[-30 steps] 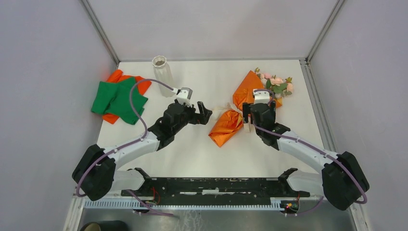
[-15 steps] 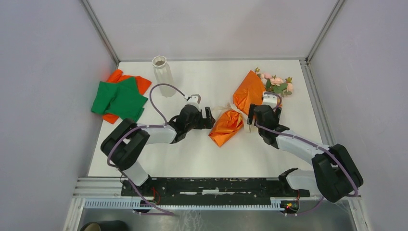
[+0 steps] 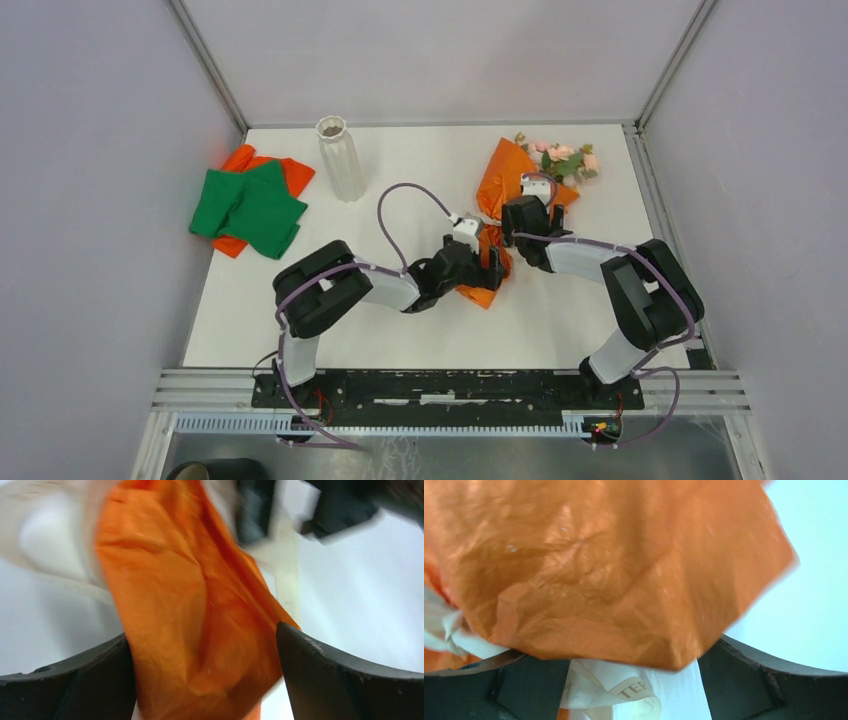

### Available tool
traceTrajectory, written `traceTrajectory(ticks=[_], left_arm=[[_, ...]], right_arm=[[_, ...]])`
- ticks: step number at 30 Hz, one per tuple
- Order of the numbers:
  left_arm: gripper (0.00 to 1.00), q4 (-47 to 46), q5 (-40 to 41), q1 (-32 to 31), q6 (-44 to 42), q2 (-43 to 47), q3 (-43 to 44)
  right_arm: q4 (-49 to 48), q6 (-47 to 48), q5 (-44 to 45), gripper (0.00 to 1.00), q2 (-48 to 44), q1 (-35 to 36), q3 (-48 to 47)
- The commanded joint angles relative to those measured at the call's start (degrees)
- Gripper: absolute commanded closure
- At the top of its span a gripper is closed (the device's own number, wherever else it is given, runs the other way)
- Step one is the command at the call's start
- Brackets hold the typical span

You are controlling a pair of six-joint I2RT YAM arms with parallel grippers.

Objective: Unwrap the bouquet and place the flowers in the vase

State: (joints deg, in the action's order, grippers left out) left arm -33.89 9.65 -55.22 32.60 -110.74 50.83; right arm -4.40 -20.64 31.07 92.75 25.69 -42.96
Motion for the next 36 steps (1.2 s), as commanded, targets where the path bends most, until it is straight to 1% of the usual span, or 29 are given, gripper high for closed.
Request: traceTrajectory(ticks=[1, 3, 5, 10, 13, 15, 17, 20, 23, 26, 29, 32, 34, 36], left_arm=[[0.00, 6.7, 1.3, -7.5, 3.6, -3.2, 0.6], [0.00, 8.4, 2.9, -8.9, 3.4, -1.8, 0.9], [0.00, 10.2, 5.3, -9.4, 2.6, 1.5, 0.3], [0.00, 20.3, 15.5, -9.4, -1.1, 9.8, 3.1], [0.00, 24.4, 19.5, -9.1, -3.4, 12.6, 4.8], [0.00, 25.3, 21.4, -8.6, -4.2, 14.6, 5.1], [0.00, 25.9, 22.7, -7.4, -4.5, 15.8, 5.5], [0.00, 26.4, 22.7, -4.0, -4.6, 16.1, 7.5], [0.00, 26.3, 20.7, 0.6, -4.7, 14.5, 11.3], [0.00, 27.0, 19.7, 4.3, -5.2, 10.3, 15.7], [0.00, 28.1, 16.8, 7.9, -3.4, 4.9, 19.5], [0.00, 24.0, 13.4, 9.0, -3.3, 2.0, 19.7], [0.00, 24.8, 12.9, 9.1, -3.3, -1.3, 22.2], [0.00, 25.2, 12.5, 9.2, -3.3, -4.0, 24.5]], right_arm=[[-2.8, 1.9, -0.1, 0.06, 2.0, -0.2, -4.9], [-2.4, 1.9, -0.2, 0.07, 1.4, -0.2, -5.6], [-1.9, 0.9, 0.8, 0.07, -1.9, -0.1, -4.0], [-8.8, 2.6, 3.0, 0.07, -18.9, -0.2, 6.0], [-8.7, 3.0, 4.7, 0.09, -26.7, -0.2, 8.5], [-8.2, 4.1, 5.4, 0.09, -29.5, -0.2, 9.5], [-6.1, 4.0, 5.6, 0.09, -30.1, -0.2, 9.5], [-4.7, 3.5, 3.2, 0.09, -29.4, -0.1, 10.2], [-5.4, 3.1, 2.0, 0.09, -29.2, 0.0, 12.0], [-6.1, 2.4, 0.7, 0.09, -28.3, -0.1, 13.0], [-7.6, 1.4, -1.4, 0.10, -26.3, -0.1, 14.7], [-9.0, 0.5, -1.8, 0.09, -23.4, -0.1, 17.3], [-9.1, -0.4, -2.1, 0.10, -21.4, 0.1, 18.0], [-9.2, -0.6, -2.4, 0.14, -19.6, 1.1, 17.8]])
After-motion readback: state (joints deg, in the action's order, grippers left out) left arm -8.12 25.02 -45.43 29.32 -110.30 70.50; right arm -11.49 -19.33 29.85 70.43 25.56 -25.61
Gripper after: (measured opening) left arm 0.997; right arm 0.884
